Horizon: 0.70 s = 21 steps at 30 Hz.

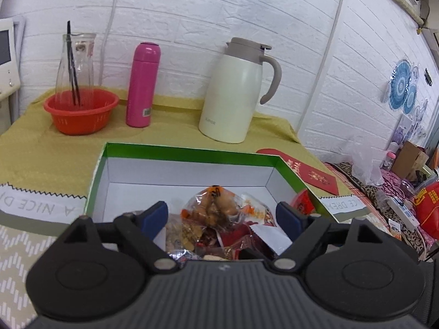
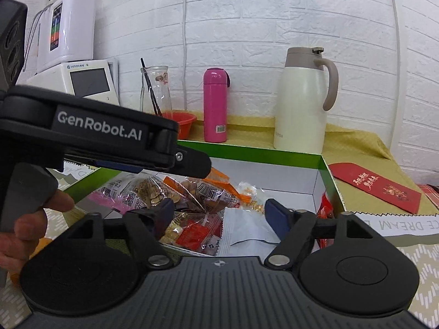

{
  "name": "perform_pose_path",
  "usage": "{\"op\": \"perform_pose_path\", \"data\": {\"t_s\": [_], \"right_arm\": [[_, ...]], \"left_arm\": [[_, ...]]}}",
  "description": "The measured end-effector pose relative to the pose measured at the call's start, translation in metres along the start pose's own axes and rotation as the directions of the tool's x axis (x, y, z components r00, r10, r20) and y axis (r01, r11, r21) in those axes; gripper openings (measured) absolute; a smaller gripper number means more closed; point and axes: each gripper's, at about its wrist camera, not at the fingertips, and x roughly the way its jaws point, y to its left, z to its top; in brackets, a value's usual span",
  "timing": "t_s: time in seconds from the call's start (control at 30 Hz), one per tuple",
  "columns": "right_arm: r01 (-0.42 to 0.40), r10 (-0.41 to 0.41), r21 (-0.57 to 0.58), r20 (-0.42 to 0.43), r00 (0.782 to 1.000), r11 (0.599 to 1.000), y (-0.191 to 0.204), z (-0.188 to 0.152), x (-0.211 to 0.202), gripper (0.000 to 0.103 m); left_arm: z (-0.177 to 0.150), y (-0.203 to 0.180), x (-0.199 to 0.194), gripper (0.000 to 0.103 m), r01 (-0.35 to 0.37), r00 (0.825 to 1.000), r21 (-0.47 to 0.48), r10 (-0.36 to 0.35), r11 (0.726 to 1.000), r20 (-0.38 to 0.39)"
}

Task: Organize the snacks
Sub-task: 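Move the right gripper to the yellow candy while the left moves to the orange cup snack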

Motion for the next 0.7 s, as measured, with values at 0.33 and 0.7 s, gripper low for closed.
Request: {"op": "perform_pose_path", "data": {"t_s": [0.33,0.7], "right_arm": [[0.033,-0.033,0.009,0.026,0.999,0.999,0.007,0.006,-0.038,0.103],[0.062,-0.063,0.052,0.000,0.998,0.997,0.012,-0.016,-0.107,0.103]], "left_arm": [[-0.005,-0.010,-0.049,0.086,-0.012,0.999,-0.007,0.012,1.000,0.029],[-0.039,-0.024,-0.130,0.086,-0.092,0.993,-0.016,0.093,0.996,0.070]]}}
